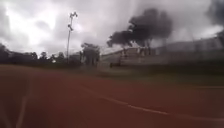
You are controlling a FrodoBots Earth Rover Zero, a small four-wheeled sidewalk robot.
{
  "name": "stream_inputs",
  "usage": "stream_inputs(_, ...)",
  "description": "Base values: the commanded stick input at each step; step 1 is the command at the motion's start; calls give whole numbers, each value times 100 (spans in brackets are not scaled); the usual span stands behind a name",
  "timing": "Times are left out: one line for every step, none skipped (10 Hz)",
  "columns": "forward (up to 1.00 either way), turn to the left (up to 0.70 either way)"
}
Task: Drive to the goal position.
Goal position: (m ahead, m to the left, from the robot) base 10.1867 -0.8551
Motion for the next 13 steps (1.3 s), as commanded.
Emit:
stream_inputs(100,0)
stream_inputs(100,0)
stream_inputs(100,0)
stream_inputs(100,-40)
stream_inputs(100,-40)
stream_inputs(100,-40)
stream_inputs(100,-23)
stream_inputs(100,-3)
stream_inputs(100,0)
stream_inputs(100,0)
stream_inputs(100,0)
stream_inputs(100,0)
stream_inputs(100,0)
